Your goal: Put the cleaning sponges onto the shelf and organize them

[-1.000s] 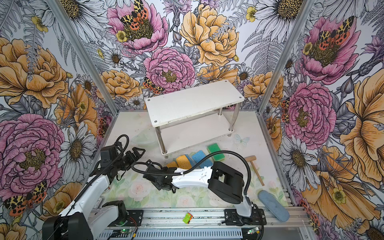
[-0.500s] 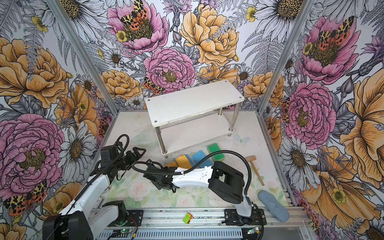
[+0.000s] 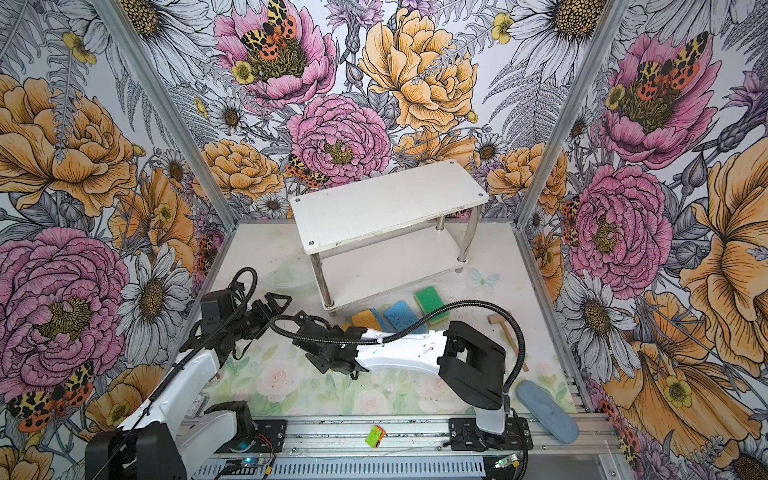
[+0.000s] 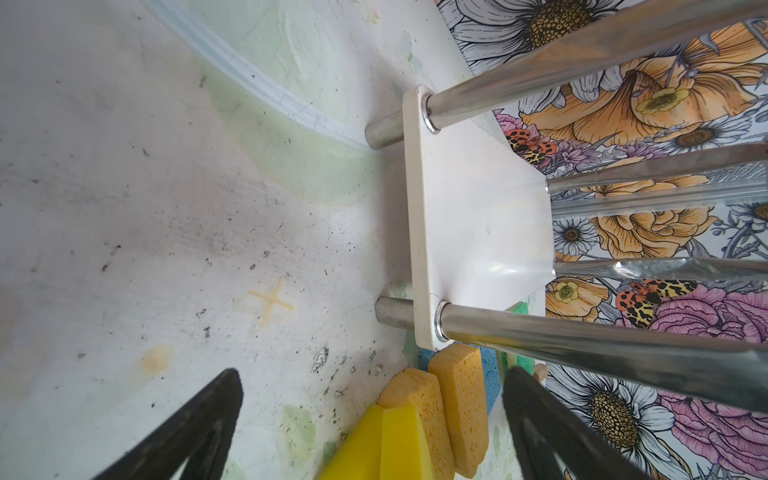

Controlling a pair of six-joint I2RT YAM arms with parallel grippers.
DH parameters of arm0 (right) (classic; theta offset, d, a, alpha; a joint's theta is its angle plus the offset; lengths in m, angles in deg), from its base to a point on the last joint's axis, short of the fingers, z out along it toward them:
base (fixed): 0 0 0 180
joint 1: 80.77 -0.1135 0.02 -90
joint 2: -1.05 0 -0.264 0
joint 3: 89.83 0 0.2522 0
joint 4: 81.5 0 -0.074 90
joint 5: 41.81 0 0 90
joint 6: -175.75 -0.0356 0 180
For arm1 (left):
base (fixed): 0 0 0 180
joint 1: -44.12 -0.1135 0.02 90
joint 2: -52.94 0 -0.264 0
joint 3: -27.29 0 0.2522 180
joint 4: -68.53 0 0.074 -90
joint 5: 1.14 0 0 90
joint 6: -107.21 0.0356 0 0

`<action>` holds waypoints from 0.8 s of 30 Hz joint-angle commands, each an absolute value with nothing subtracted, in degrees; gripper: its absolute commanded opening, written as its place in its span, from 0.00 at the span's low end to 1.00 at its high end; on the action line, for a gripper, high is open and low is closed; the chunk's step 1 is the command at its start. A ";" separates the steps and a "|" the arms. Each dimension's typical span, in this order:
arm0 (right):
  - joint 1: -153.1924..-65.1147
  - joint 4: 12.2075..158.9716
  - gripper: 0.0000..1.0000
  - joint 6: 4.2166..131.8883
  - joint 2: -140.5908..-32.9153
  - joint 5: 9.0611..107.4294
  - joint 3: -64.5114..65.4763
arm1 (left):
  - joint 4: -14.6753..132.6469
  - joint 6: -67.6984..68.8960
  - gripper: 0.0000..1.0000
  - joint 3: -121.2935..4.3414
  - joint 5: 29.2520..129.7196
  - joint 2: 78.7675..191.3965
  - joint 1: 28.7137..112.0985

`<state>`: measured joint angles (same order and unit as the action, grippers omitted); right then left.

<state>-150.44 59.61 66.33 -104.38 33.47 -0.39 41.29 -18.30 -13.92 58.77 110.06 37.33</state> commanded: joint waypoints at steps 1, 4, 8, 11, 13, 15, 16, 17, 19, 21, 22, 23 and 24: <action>-149.43 59.25 0.39 67.12 -101.43 36.05 -1.19 | 43.08 -18.83 0.99 -14.43 57.48 110.24 36.95; -149.24 59.32 0.39 66.90 -102.33 37.84 -1.19 | 43.08 -18.66 0.99 -14.36 57.40 110.54 36.99; -149.50 59.34 0.39 66.35 -104.68 39.25 -0.85 | 43.16 -18.61 0.99 -14.08 57.22 110.86 37.00; -149.81 59.34 0.42 66.35 -105.78 40.21 -0.33 | 43.16 -18.57 0.99 -14.10 57.10 110.85 36.99; -149.87 59.34 0.49 66.08 -105.91 40.70 -0.01 | 43.16 -18.57 0.99 -14.16 57.08 110.77 37.01; -149.85 59.34 0.54 65.89 -105.99 40.99 0.23 | 43.16 -18.57 0.99 -14.18 57.13 110.77 37.09; -149.90 59.34 0.57 65.89 -106.19 41.06 0.38 | 43.16 -18.48 0.99 -14.16 57.23 110.77 37.04; -149.89 59.34 0.60 65.89 -106.40 41.00 0.48 | 43.16 -18.48 0.99 -14.18 57.22 110.77 37.00; -149.94 59.34 0.65 65.48 -107.00 40.99 0.57 | 43.16 -18.39 0.99 -14.18 57.15 110.94 37.02; -149.94 59.34 0.69 65.28 -107.41 41.07 0.80 | 43.15 -18.30 0.99 -14.16 57.21 111.08 37.00; -149.94 59.34 0.71 65.12 -107.61 41.03 0.85 | 43.16 -18.30 0.99 -14.21 57.16 111.19 36.98; -149.94 59.34 0.73 64.93 -107.75 41.09 1.00 | 43.14 -18.30 0.99 -14.16 57.22 111.21 37.00; -149.93 59.34 0.75 64.92 -107.84 41.25 1.03 | 43.12 -18.29 0.99 -14.17 57.22 111.21 36.98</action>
